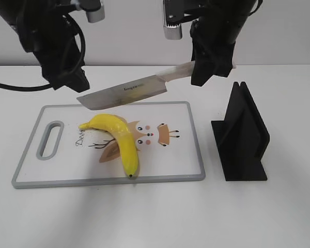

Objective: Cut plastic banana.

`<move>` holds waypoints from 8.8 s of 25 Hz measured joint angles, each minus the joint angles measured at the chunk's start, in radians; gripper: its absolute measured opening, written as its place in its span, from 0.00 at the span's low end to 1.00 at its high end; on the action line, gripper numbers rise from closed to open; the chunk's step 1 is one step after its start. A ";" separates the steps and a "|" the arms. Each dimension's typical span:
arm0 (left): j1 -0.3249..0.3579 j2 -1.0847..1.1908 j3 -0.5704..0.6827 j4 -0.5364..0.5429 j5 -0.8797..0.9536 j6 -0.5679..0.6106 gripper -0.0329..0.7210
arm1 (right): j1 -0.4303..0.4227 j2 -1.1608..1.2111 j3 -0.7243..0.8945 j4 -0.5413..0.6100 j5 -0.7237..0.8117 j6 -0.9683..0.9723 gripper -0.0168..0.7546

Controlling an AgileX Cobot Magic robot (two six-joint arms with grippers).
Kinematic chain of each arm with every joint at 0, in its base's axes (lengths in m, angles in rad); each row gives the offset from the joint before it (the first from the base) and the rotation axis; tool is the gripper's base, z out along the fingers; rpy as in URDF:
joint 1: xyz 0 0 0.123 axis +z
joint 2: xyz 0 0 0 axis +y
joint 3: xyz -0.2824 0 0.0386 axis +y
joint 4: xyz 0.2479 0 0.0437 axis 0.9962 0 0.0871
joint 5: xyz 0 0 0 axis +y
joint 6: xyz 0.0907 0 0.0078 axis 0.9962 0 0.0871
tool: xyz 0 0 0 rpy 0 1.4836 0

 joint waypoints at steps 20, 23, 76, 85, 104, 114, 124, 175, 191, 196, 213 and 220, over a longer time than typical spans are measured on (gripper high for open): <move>0.229 -0.074 -0.077 0.225 0.202 -0.971 0.85 | 0.000 -0.078 0.008 0.021 0.002 0.806 0.24; 0.254 -0.133 0.004 0.186 0.203 -0.979 0.82 | 0.000 -0.138 0.059 0.038 0.002 0.877 0.24; 0.257 -1.731 0.967 0.216 0.070 -1.038 0.76 | 0.000 -0.881 1.079 -0.239 -0.539 1.606 0.24; 0.257 -1.731 0.975 0.216 0.071 -1.038 0.74 | 0.000 -0.778 1.079 -0.276 -0.592 1.621 0.24; 0.257 -1.731 0.975 0.218 0.071 -1.038 0.68 | 0.000 -0.789 1.079 -0.285 -0.642 1.712 0.24; 0.257 -1.731 0.975 0.218 0.071 -1.038 0.68 | 0.000 -0.666 1.079 -0.277 -0.634 1.672 0.24; 0.257 -1.731 0.975 0.218 0.071 -1.038 0.68 | 0.000 -0.666 1.078 -0.267 -0.634 1.632 0.73; 0.257 -1.731 0.975 0.219 0.072 -1.038 0.83 | 0.000 -1.940 1.287 -0.135 -0.182 1.122 0.76; 0.337 -1.731 0.977 0.217 0.073 -1.038 0.82 | -0.174 -2.010 1.289 -0.094 -0.182 1.122 0.76; 0.418 -1.731 0.977 0.217 0.073 -1.038 0.82 | -0.312 -2.010 1.289 -0.093 -0.182 1.122 0.76; 0.426 -1.731 0.977 0.217 0.074 -1.038 0.82 | -0.403 -2.010 1.289 -0.092 -0.182 1.122 0.76; 0.426 -1.731 0.977 0.217 0.074 -1.038 0.82 | -0.403 -2.010 1.289 -0.092 -0.182 1.122 0.76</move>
